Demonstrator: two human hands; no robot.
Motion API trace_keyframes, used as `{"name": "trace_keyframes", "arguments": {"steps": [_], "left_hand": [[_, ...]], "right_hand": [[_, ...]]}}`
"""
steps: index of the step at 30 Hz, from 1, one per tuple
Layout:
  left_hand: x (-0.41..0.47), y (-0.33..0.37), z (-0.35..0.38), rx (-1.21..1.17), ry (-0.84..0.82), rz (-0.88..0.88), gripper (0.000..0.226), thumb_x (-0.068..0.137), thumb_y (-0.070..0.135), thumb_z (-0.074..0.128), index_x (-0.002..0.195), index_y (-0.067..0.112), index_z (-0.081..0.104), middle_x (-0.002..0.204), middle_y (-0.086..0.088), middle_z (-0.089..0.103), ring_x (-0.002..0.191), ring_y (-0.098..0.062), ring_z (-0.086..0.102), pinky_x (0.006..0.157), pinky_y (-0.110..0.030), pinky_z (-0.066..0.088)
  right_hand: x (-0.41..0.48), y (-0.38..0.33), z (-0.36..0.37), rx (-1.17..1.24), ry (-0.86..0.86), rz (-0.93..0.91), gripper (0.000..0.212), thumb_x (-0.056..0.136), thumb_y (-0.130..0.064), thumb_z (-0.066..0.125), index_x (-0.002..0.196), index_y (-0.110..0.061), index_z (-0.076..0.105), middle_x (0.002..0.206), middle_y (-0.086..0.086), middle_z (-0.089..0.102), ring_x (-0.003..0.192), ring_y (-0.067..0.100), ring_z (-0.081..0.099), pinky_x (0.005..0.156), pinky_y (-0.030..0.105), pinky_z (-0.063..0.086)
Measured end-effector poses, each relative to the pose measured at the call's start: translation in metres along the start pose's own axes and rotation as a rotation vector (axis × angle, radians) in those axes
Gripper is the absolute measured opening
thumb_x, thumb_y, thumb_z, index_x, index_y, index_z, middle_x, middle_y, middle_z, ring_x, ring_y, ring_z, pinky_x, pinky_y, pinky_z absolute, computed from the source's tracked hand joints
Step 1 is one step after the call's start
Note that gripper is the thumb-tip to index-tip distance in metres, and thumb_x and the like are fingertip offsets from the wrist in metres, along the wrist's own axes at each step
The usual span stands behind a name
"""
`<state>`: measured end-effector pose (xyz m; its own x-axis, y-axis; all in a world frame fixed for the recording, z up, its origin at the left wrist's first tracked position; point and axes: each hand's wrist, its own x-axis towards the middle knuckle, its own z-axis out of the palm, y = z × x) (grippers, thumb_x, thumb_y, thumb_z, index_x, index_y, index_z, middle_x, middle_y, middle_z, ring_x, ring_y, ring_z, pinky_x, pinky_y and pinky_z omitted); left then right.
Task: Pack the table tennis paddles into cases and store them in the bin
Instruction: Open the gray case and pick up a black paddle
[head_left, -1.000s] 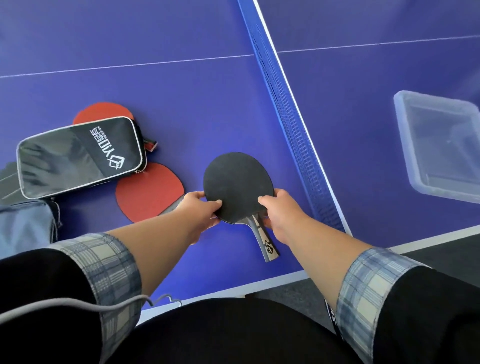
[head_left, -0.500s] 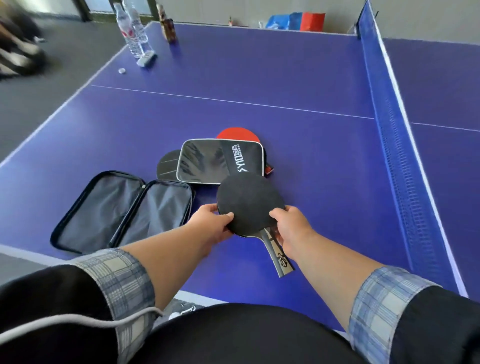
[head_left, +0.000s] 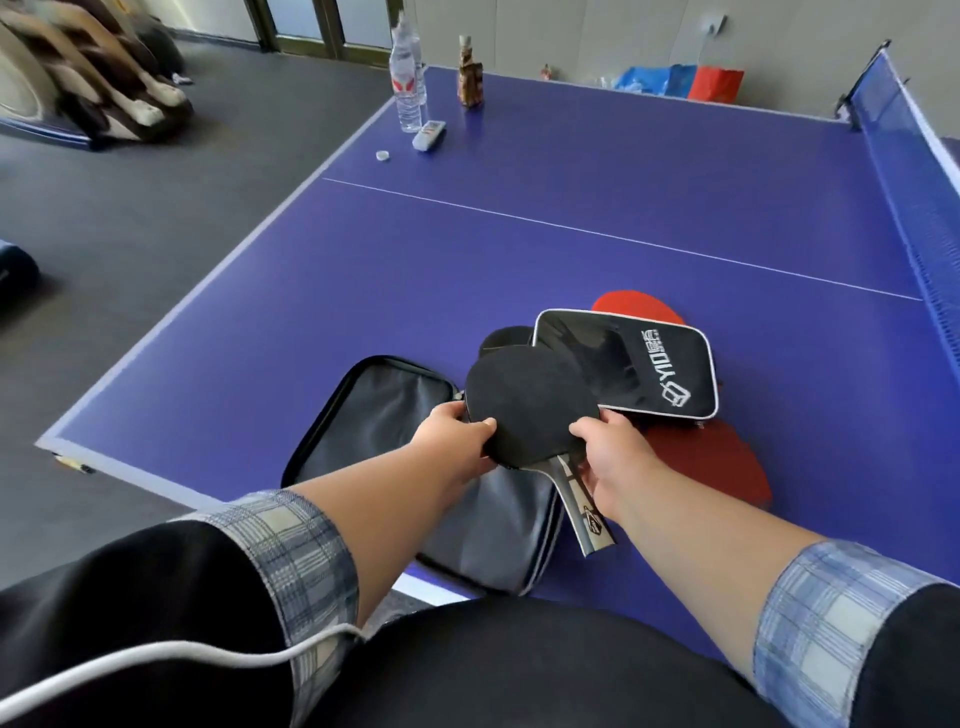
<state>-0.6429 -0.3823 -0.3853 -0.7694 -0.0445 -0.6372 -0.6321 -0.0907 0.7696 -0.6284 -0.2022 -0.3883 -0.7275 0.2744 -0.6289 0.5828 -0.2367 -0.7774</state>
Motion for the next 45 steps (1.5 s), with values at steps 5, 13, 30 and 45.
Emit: {"name": "trace_keyframes", "arguments": {"steps": [5, 13, 30, 45], "left_hand": [[0.033, 0.023, -0.085, 0.097, 0.063, 0.017, 0.026, 0.093, 0.014, 0.063, 0.107, 0.035, 0.054, 0.100, 0.005, 0.068, 0.090, -0.020, 0.071, 0.073, -0.037, 0.063], [0.086, 0.032, -0.192, 0.510, 0.089, 0.062, 0.034, 0.091, 0.025, 0.058, 0.123, 0.031, 0.066, 0.108, 0.007, 0.072, 0.095, -0.025, 0.071, 0.088, -0.042, 0.058], [0.135, 0.017, -0.204, 0.708, 0.039, 0.082, 0.058, 0.095, 0.017, 0.048, 0.149, 0.034, 0.039, 0.135, 0.009, 0.058, 0.077, -0.006, 0.058, 0.057, -0.021, 0.042], [0.140, 0.013, -0.203, 0.828, 0.072, 0.124, 0.061, 0.089, 0.011, 0.053, 0.148, 0.023, 0.041, 0.138, 0.001, 0.054, 0.070, -0.003, 0.052, 0.050, -0.018, 0.039]], "right_hand": [[-0.002, 0.012, 0.095, 0.108, 0.016, 0.078, 0.022, 0.095, -0.011, 0.055, 0.107, -0.025, 0.066, 0.105, 0.003, 0.075, 0.083, 0.023, 0.074, 0.062, 0.036, 0.060], [-0.001, 0.051, 0.193, -0.057, 0.061, 0.154, 0.013, 0.092, -0.006, 0.060, 0.095, -0.010, 0.072, 0.103, 0.018, 0.066, 0.082, 0.023, 0.061, 0.079, 0.039, 0.063], [0.004, 0.075, 0.224, -0.591, 0.158, 0.085, 0.033, 0.082, -0.009, 0.063, 0.113, -0.002, 0.057, 0.104, 0.015, 0.061, 0.081, 0.032, 0.061, 0.086, 0.047, 0.059], [0.007, 0.074, 0.220, -0.816, 0.143, 0.069, 0.068, 0.091, -0.015, 0.066, 0.150, -0.017, 0.033, 0.139, 0.012, 0.041, 0.094, 0.029, 0.055, 0.082, 0.033, 0.048]]}}
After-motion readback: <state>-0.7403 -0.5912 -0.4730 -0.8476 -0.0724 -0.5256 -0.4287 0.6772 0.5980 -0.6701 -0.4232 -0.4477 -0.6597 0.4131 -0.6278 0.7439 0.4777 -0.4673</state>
